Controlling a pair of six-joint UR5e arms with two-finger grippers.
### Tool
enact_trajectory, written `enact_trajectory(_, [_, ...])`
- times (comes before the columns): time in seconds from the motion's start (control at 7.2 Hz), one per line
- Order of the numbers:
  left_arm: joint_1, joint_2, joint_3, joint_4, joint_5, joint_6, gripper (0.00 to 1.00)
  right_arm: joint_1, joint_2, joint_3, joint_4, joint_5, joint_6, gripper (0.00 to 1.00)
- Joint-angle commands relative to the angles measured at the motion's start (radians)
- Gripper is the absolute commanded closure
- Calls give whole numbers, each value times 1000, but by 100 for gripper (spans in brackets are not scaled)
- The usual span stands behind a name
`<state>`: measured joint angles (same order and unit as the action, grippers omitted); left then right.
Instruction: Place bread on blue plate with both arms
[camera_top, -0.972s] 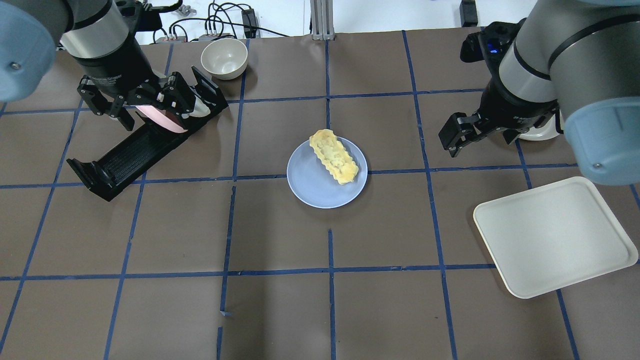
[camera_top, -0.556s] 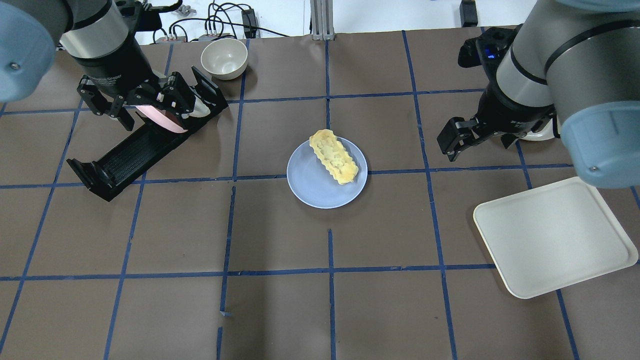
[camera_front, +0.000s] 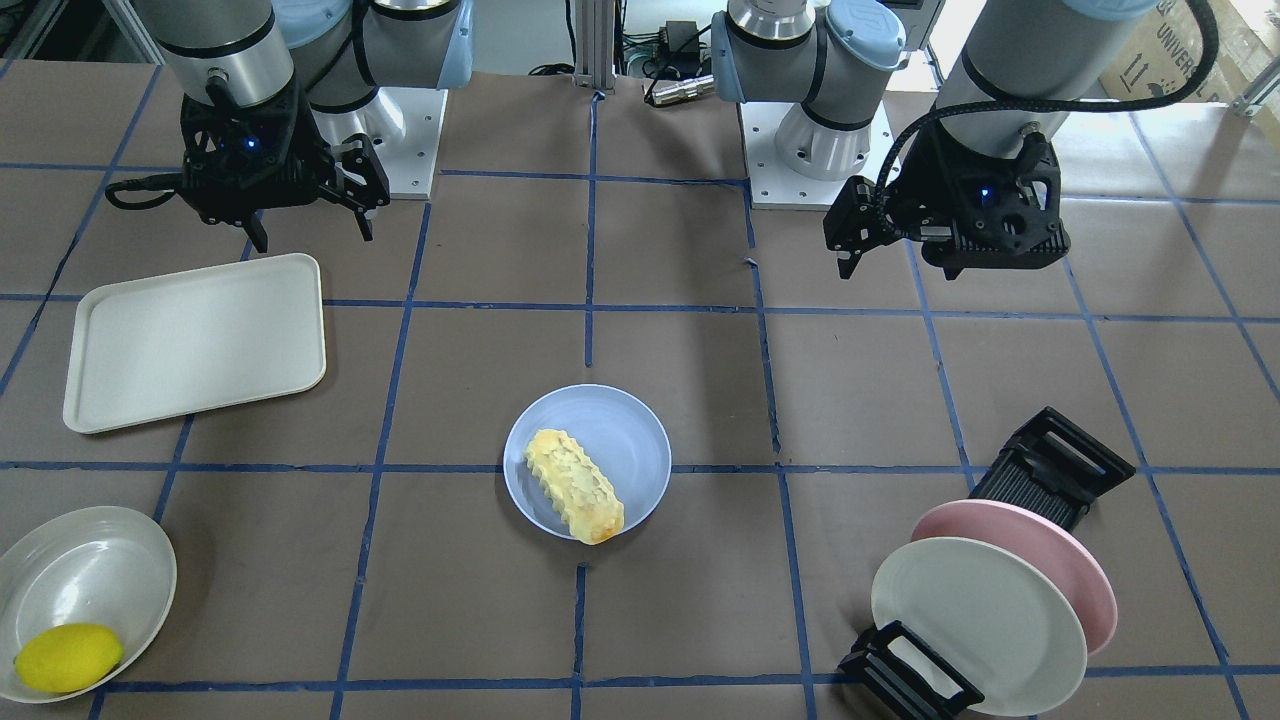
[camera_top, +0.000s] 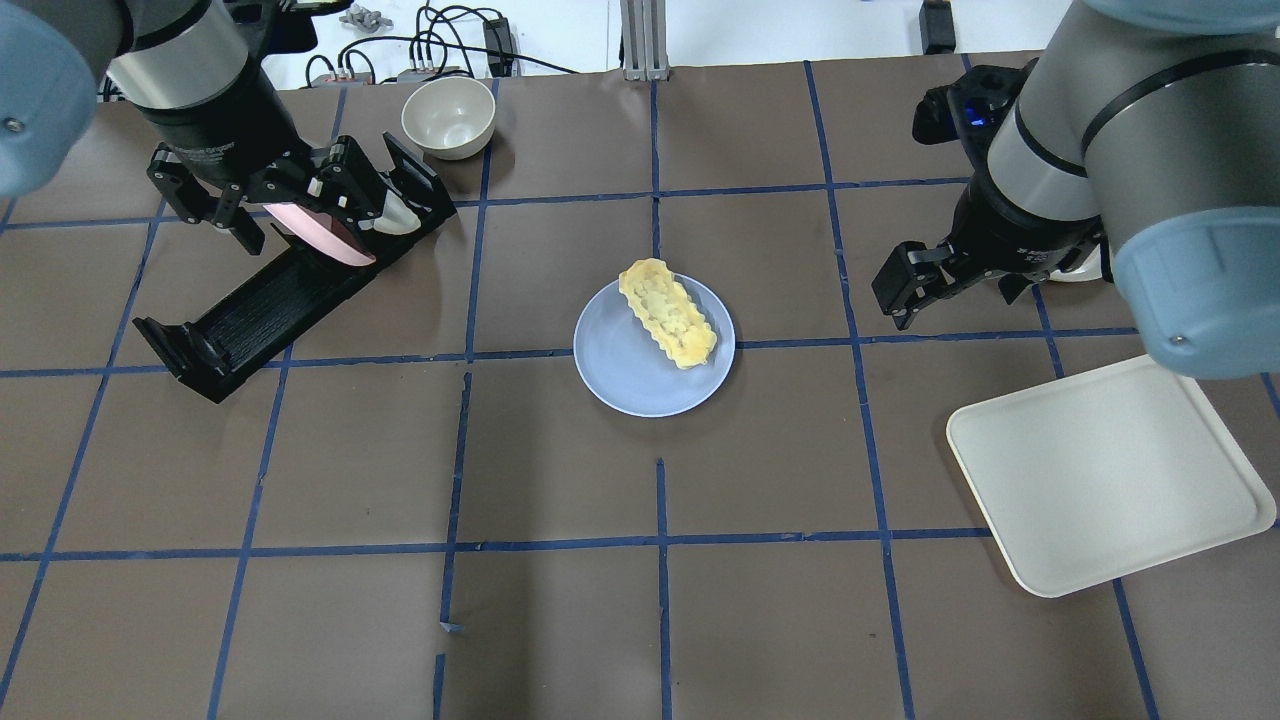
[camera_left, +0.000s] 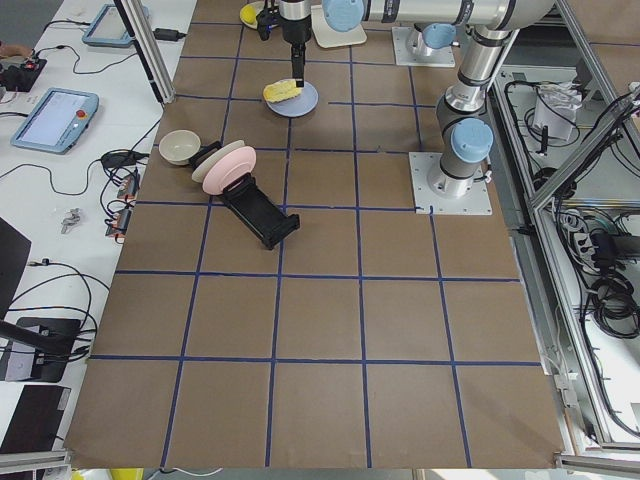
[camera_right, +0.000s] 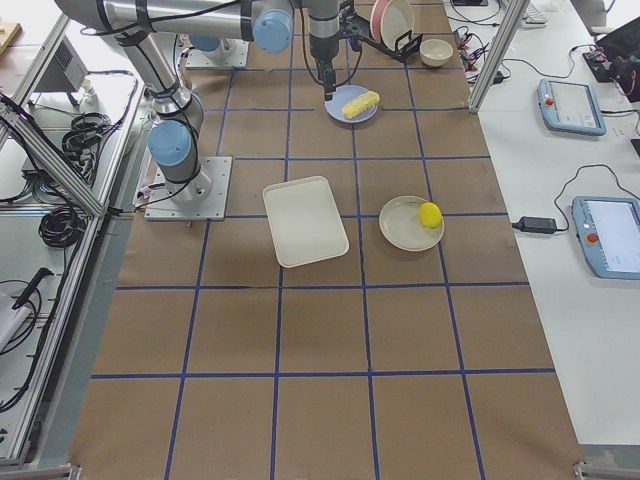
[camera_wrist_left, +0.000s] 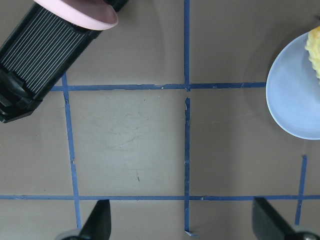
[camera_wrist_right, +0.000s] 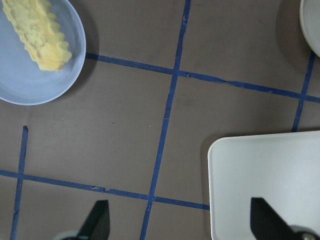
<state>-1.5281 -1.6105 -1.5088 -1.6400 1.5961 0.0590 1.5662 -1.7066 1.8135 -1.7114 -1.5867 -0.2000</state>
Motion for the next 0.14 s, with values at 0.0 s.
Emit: enact_trajectory(0.0, [17, 14, 9, -6, -4, 44, 0, 0, 1, 12, -2, 1, 1, 0])
